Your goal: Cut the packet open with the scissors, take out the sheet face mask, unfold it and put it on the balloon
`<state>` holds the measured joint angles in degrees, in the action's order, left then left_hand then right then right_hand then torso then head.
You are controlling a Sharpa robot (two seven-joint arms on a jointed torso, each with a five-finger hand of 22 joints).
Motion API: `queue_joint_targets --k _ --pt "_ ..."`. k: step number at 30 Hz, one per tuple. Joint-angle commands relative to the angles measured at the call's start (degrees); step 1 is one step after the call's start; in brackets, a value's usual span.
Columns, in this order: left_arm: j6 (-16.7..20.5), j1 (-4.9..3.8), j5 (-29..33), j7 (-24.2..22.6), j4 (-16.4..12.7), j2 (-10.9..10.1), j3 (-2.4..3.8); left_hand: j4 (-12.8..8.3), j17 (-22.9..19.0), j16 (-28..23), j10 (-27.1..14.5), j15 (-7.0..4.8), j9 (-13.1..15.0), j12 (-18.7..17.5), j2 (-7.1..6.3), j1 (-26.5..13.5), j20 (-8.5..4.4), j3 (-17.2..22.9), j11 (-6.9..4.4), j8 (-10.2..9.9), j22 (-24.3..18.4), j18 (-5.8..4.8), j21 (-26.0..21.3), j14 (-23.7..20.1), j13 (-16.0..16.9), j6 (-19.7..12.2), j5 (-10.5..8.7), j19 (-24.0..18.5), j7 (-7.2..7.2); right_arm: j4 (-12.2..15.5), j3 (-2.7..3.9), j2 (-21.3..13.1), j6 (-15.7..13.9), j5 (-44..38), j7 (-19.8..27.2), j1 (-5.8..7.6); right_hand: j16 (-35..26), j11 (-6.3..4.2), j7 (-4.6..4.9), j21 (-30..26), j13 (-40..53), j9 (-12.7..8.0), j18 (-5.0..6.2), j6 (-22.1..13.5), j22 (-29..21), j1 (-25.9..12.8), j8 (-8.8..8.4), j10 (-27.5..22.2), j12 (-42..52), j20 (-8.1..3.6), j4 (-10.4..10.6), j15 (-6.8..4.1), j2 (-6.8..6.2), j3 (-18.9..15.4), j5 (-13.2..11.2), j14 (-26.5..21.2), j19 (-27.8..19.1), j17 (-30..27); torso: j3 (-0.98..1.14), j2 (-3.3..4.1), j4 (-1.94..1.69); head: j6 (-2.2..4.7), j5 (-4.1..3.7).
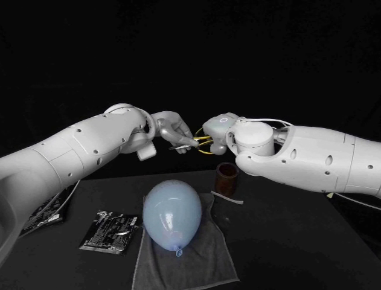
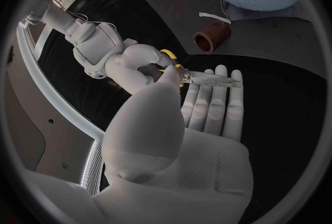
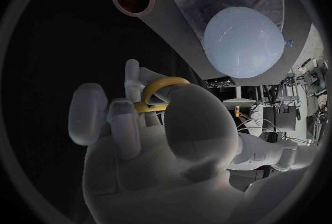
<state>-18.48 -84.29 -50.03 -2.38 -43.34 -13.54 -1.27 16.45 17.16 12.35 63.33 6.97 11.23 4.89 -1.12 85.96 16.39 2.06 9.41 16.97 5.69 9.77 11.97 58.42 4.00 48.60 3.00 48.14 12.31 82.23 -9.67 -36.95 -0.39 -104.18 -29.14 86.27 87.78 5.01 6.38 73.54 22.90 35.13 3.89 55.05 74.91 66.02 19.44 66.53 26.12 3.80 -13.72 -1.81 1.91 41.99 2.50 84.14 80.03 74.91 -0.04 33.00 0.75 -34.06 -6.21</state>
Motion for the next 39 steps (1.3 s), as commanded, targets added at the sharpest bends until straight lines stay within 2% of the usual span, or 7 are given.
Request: queue_joint_targets --k 1,15,18,28,33,35,39 --pt "-2.8 -0.06 2.6 0.0 -0.1 0.0 0.04 0.0 0.2 0.2 0.8 -0.08 0.1 0.3 0.64 0.5 0.09 0.7 -0.27 0.4 -0.1 0.43 0.2 0.5 0.0 0.7 -0.23 0.3 0.2 -0.1 0.05 0.1 -0.4 -1.6 -0.4 0.07 0.3 -3.46 -0.05 0.3 -0.1 0.9 0.37 0.5 1.7 0.6 0.14 6.8 -0.2 0.14 0.6 -0.44 -0.1 0.4 0.3 4.4 0.4 7.1 0.02 0.02 0.04 -0.07 -0.09" --pt "-4.1 -0.06 5.2 -0.9 -0.1 0.1 0.04 0.0 2.5 1.3 7.1 -2.13 1.2 -0.3 5.55 8.0 -0.12 12.1 -2.8 1.9 -0.3 0.56 0.8 3.5 -0.1 5.1 -0.23 1.2 -2.49 0.0 0.05 0.1 -1.8 -1.9 -0.2 0.06 0.2 -3.43 -0.03 0.1 0.0 0.9 0.43 0.5 1.5 0.6 0.04 6.9 -0.4 0.16 0.9 -0.41 -0.43 0.5 0.3 4.3 0.3 6.9 0.04 0.01 0.09 -0.23 -0.11" --pt "-4.3 -0.07 5.7 -0.9 0.0 0.0 0.04 0.0 3.4 1.4 8.5 -2.34 2.0 -0.7 4.85 6.9 -0.17 16.1 -3.04 2.5 -0.2 0.55 1.1 4.1 -0.1 5.3 -0.22 1.2 -2.73 -0.1 0.05 0.1 -2.8 -1.9 0.0 0.05 -0.2 -3.2 0.22 -1.5 -0.3 1.0 0.79 0.1 0.3 0.7 -0.46 6.1 -1.5 0.26 1.4 -0.21 -1.42 0.8 0.3 4.0 -0.7 5.3 0.03 0.02 0.1 -0.2 -0.11" --pt "-6.2 -0.07 7.1 0.3 0.1 -0.1 0.03 -0.2 4.8 1.6 9.9 -2.56 3.6 -0.9 3.93 4.5 -0.24 20.8 -3.23 3.5 -0.3 0.55 1.2 4.5 -0.1 5.5 -0.24 1.1 -2.93 0.1 0.02 -0.4 -12.4 -0.9 2.6 -0.1 -2.8 -1.28 0.11 -10.6 -7.9 -2.3 2.64 -7.1 -6.3 -2.1 -7.57 -5.7 -14.2 1.48 5.9 1.51 -12.05 -2.8 0.3 2.5 -5.3 -1.7 0.02 0.02 0.07 -0.15 -0.07" --pt "-6.4 -0.07 7.3 0.9 0.0 -0.1 0.03 -0.3 5.2 1.6 10.2 -2.61 4.1 -1.0 3.38 3.9 -0.28 22.1 -3.32 3.8 -0.3 0.57 1.3 4.6 -0.1 5.5 -0.26 1.2 -2.91 0.5 0.02 -0.9 -18.2 0.7 5.4 -0.12 -6.9 -1.93 -0.66 -22.4 -11.2 -3.6 4.75 -7.1 -14.7 -0.1 -9.04 -7.0 -17.0 0.9 8.8 0.86 -14.63 -5.0 0.3 0.5 -11.2 -10.0 -0.01 0.0 0.03 -0.15 -0.03" --pt "-6.1 -0.07 7.3 1.3 0.0 -0.1 0.02 -0.6 5.7 1.7 10.5 -2.7 4.7 -1.0 2.77 3.4 -0.35 23.4 -3.39 4.1 -0.3 0.62 1.5 4.8 -0.1 5.5 -0.26 1.3 -2.94 0.7 0.02 -1.1 -20.1 1.7 6.7 -0.13 -13.4 -2.25 -0.83 -34.2 -12.6 -4.1 6.57 -6.5 -22.9 1.4 -9.45 -7.0 -17.7 0.8 10.1 0.49 -15.25 -6.0 0.3 -4.0 -17.8 -21.9 0.0 0.02 0.02 -0.14 -0.03" --pt "-5.0 -0.08 7.3 1.9 0.0 -0.2 0.01 -1.1 6.2 1.8 10.9 -2.8 5.4 -1.0 1.99 2.7 -0.55 25.1 -3.46 4.5 -0.1 0.67 1.9 5.0 -0.1 5.5 -0.25 1.9 -2.94 1.6 0.02 -2.2 -22.4 5.0 9.6 -0.12 -30.8 -2.35 -0.85 -42.7 -14.7 -4.9 5.97 -5.7 -27.6 4.0 -10.14 -5.9 -18.1 2.4 12.1 0.69 -15.93 -7.2 0.2 -18.1 -23.2 -44.1 0.0 0.05 0.07 -0.14 0.01"
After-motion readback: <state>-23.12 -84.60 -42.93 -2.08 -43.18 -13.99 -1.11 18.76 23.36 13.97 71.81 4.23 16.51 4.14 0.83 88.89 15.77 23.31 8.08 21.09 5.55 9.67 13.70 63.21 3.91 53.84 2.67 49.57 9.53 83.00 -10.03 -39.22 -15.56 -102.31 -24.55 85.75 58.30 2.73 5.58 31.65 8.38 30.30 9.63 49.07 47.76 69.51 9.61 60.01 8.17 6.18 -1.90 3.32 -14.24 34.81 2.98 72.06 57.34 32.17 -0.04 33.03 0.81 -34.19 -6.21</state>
